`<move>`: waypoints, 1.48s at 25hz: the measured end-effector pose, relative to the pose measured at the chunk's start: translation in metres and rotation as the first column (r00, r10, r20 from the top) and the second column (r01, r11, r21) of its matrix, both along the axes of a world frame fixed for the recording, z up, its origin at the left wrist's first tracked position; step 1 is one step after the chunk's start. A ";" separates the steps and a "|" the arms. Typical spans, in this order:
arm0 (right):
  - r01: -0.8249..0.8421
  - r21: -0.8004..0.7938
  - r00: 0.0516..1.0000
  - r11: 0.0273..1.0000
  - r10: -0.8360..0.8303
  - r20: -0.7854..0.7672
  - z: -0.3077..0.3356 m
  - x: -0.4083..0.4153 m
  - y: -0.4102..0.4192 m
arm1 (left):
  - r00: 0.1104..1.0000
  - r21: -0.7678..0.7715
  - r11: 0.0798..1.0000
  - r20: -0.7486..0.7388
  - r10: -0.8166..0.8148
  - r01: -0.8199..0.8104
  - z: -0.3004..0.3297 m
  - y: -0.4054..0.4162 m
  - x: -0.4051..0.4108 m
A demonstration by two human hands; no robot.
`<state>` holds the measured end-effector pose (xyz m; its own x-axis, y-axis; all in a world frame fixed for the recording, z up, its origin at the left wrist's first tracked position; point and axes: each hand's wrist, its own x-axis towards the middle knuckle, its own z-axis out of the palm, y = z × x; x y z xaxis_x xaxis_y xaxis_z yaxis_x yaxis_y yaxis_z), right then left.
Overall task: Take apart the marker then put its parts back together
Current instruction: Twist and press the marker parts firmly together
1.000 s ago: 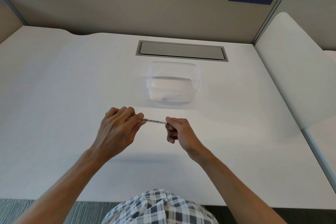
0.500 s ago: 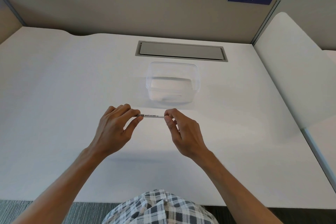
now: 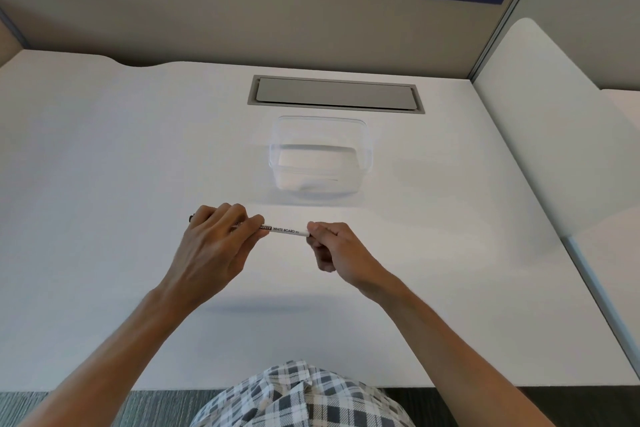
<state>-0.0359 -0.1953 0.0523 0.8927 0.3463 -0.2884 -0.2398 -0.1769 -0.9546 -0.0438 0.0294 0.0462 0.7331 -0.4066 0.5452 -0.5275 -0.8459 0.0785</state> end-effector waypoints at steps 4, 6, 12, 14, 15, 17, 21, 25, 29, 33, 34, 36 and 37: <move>0.007 0.004 0.991 1.000 -0.006 -0.134 0.001 0.000 0.000 | 1.000 0.012 1.000 0.009 0.004 -0.005 -0.005 -0.001 -0.002; 0.095 0.000 0.993 0.995 -0.095 -0.068 -0.002 -0.003 0.004 | 0.997 -0.050 0.999 -0.069 0.017 -0.020 -0.007 -0.002 -0.003; 0.382 -0.471 0.724 0.795 0.059 0.687 -0.008 -0.012 0.004 | 0.968 -0.244 0.968 -0.250 0.002 -0.065 -0.004 -0.007 0.000; 0.394 -0.459 0.654 0.796 0.108 0.749 -0.008 -0.011 0.002 | 0.954 -0.300 0.951 -0.299 -0.024 -0.070 -0.003 -0.005 0.001; 0.381 -0.454 0.650 0.806 0.116 0.751 -0.008 -0.011 0.002 | 0.949 -0.318 0.946 -0.314 -0.035 -0.070 -0.003 -0.004 0.001; 0.348 -0.454 0.665 0.820 0.125 0.736 -0.008 -0.011 0.002 | 0.945 -0.337 0.939 -0.322 -0.049 -0.066 -0.001 -0.003 0.002; 0.235 -0.395 0.764 0.888 0.083 0.639 -0.006 -0.010 0.000 | 0.966 -0.327 0.943 -0.258 -0.023 -0.065 0.000 -0.006 0.000; 0.082 -0.144 0.949 0.986 -0.033 0.315 -0.002 -0.007 0.005 | 0.990 -0.245 0.968 -0.143 0.021 -0.056 -0.002 -0.004 -0.001; 0.022 0.014 0.996 1.000 -0.023 0.084 0.001 -0.002 0.004 | 0.998 -0.104 0.994 -0.062 0.021 -0.028 -0.003 0.000 0.000; 0.163 -0.392 0.891 0.906 0.036 0.452 -0.004 -0.009 0.003 | 0.988 -0.185 0.982 -0.151 0.019 -0.048 -0.001 0.000 -0.001; 0.211 -0.443 0.849 0.871 0.061 0.525 -0.004 -0.010 0.003 | 0.983 -0.217 0.975 -0.182 0.006 -0.046 0.000 -0.002 -0.001; 0.261 -0.445 0.772 0.857 0.092 0.629 -0.004 -0.009 0.002 | 0.974 -0.267 0.963 -0.224 -0.020 -0.042 0.002 -0.004 -0.002; 0.269 -0.432 0.740 0.861 0.102 0.665 -0.004 -0.008 0.002 | 0.972 -0.286 0.958 -0.235 -0.030 -0.039 0.003 -0.004 -0.002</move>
